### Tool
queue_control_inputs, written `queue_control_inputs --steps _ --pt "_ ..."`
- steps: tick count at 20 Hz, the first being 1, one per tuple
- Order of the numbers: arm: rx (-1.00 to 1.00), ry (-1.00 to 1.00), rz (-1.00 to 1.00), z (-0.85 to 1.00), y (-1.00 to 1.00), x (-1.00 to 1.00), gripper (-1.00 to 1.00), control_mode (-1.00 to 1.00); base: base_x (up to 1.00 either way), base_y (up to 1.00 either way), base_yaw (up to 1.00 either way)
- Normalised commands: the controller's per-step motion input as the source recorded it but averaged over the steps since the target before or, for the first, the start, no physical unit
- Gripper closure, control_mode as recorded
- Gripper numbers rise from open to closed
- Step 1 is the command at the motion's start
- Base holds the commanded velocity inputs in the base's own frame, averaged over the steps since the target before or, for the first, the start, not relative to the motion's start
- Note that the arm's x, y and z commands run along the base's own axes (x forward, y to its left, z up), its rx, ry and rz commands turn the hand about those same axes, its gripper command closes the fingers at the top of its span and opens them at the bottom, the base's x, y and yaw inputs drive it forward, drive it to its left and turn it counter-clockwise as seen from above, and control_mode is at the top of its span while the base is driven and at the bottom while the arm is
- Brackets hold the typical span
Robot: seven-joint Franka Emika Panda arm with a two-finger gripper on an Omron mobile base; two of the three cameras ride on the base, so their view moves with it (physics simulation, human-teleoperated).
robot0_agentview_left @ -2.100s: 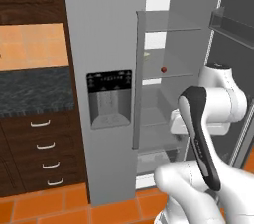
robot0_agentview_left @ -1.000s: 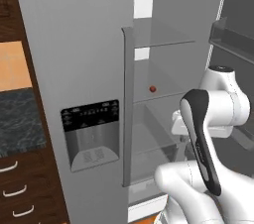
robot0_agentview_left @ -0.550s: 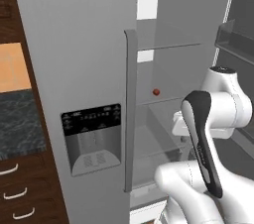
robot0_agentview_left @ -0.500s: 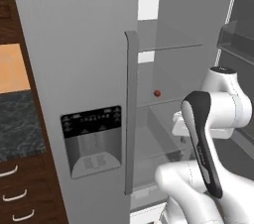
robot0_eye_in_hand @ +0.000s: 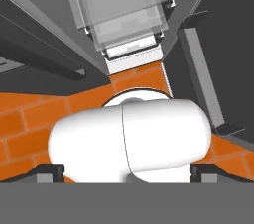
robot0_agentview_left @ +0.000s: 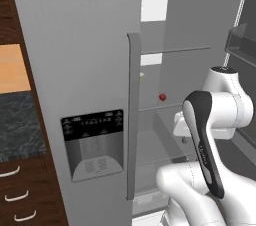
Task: Take the strawberry from the fridge and place it on top of the pancake, located on the dining counter.
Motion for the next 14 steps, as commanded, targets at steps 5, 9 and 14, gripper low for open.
queue_control_inputs --steps 5,9,14 --pt "0.00 0.00 0.00 0.00 0.00 0.00 -1.00 1.00 0.20 -0.15 0.00" --pt "0.00 0.00 0.00 0.00 0.00 0.00 -1.00 1.00 0.08 -0.15 -0.04" --pt "0.00 0.00 0.00 0.00 0.00 0.00 -1.00 1.00 0.09 -0.01 -0.09"
